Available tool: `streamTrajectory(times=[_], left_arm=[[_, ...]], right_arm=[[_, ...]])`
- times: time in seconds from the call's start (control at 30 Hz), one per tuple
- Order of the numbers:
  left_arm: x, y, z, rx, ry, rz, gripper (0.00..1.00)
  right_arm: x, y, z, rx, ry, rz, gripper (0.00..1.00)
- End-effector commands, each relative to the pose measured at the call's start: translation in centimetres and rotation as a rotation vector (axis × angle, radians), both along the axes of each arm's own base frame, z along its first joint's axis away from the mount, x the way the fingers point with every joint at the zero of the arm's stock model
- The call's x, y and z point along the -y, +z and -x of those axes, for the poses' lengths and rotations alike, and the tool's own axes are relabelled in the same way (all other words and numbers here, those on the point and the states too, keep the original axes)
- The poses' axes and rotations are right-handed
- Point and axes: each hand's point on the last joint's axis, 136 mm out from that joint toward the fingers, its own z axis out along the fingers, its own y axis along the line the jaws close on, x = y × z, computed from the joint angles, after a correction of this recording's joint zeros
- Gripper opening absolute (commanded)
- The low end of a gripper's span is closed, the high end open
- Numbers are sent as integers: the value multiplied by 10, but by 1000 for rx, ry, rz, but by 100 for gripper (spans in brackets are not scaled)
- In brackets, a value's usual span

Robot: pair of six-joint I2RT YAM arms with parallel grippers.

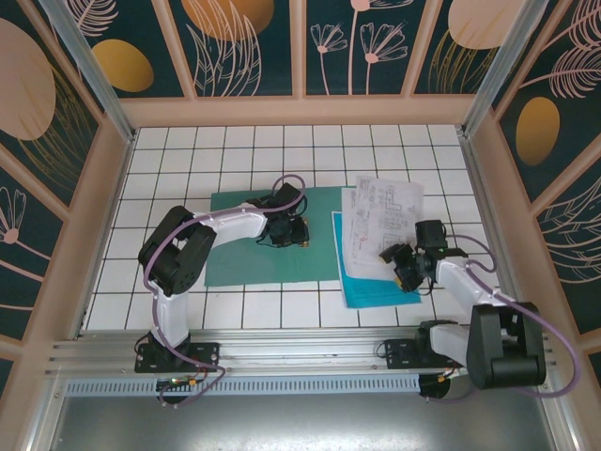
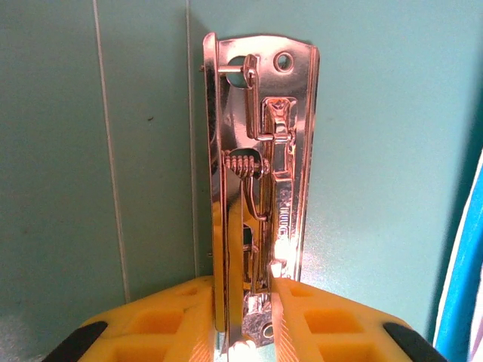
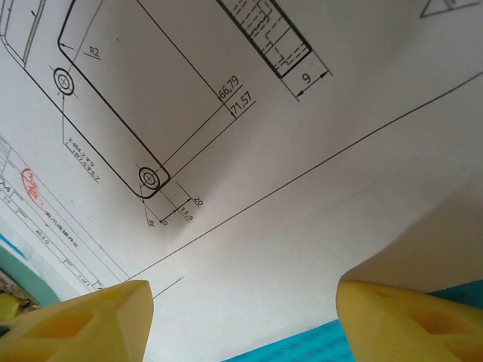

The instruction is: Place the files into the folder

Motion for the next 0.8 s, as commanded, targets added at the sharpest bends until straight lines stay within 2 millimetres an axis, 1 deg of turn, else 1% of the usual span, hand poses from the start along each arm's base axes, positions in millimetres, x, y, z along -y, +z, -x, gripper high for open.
streamTrajectory(times=[0.0,0.13,0.3,0.4,0.5,0.57,0.63,0.7,0.73,0.77], left_arm=[[3,-10,5,-20,-18,-13,26],[8,-9,-1,-10,-18,-11,26],[10,-2,-6,3,0,-1,28],[9,12,-8,25,15,6,32],[10,32,-13,49,32,24,42],[13,49,-16,69,42,42,48],[22,65,-20,88,39,81,49],[36,77,-24,98,18,134,48],[49,83,-26,103,-9,174,46],[59,86,-28,106,-30,202,45]], right_arm=[[-7,-23,12,-105,17,9,69],[-15,-17,1,-92,13,20,69],[-18,-7,-7,-53,-3,13,69],[-20,6,-15,-16,9,2,69],[-21,22,-24,28,27,11,69],[-18,32,-31,54,37,33,68],[-14,37,-37,79,47,48,66],[-10,39,-43,100,47,45,60],[-7,41,-49,116,40,39,54],[-4,41,-53,127,34,34,51]])
